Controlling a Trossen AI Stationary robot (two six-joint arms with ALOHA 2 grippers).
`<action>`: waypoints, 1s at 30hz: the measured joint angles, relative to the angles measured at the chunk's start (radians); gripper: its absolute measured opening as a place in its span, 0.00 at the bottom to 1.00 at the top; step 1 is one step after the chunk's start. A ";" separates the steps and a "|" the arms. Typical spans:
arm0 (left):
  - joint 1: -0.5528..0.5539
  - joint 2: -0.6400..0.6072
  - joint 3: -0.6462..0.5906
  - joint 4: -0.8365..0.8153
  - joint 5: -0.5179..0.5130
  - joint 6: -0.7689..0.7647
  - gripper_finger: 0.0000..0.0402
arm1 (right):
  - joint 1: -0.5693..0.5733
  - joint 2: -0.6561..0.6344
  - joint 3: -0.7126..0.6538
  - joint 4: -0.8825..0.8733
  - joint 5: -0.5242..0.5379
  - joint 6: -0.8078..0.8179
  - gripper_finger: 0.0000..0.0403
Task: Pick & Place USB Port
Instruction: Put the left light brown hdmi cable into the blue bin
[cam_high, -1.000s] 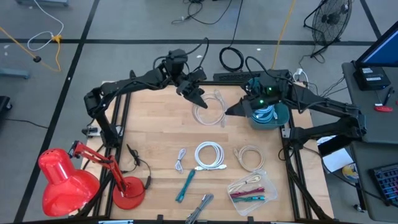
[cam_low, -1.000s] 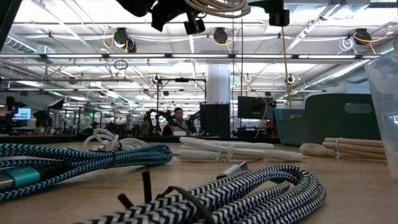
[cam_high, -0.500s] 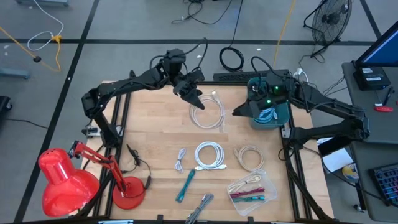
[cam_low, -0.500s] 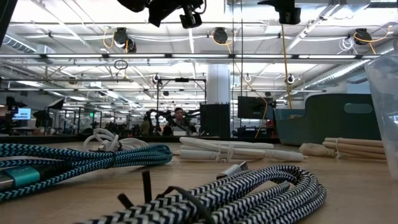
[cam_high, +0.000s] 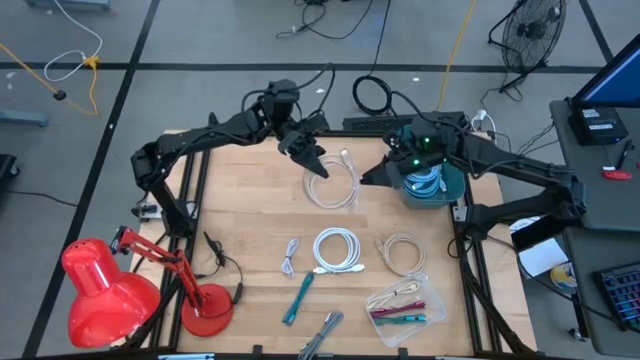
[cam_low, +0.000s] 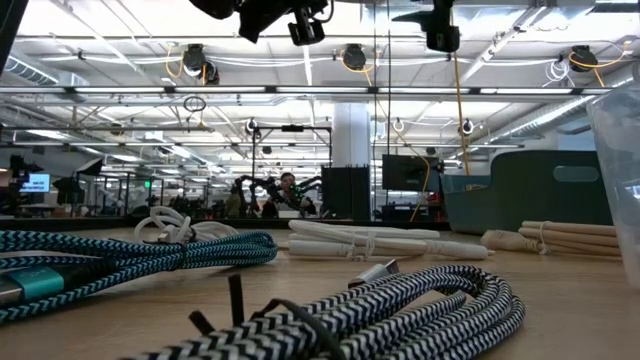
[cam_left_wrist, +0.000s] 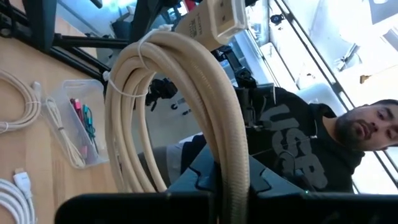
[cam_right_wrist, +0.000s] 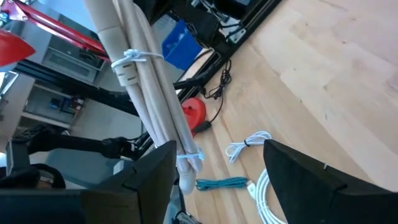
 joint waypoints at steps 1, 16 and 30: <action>0.000 0.000 0.000 -0.001 0.001 0.000 0.03 | 0.000 0.004 0.000 0.004 -0.001 -0.002 0.59; 0.005 0.002 0.000 0.014 -0.038 0.009 0.03 | 0.039 -0.039 -0.001 0.105 0.005 -0.049 0.59; 0.013 0.002 0.000 0.015 -0.018 0.026 0.03 | 0.067 0.015 -0.001 0.192 -0.018 -0.011 0.59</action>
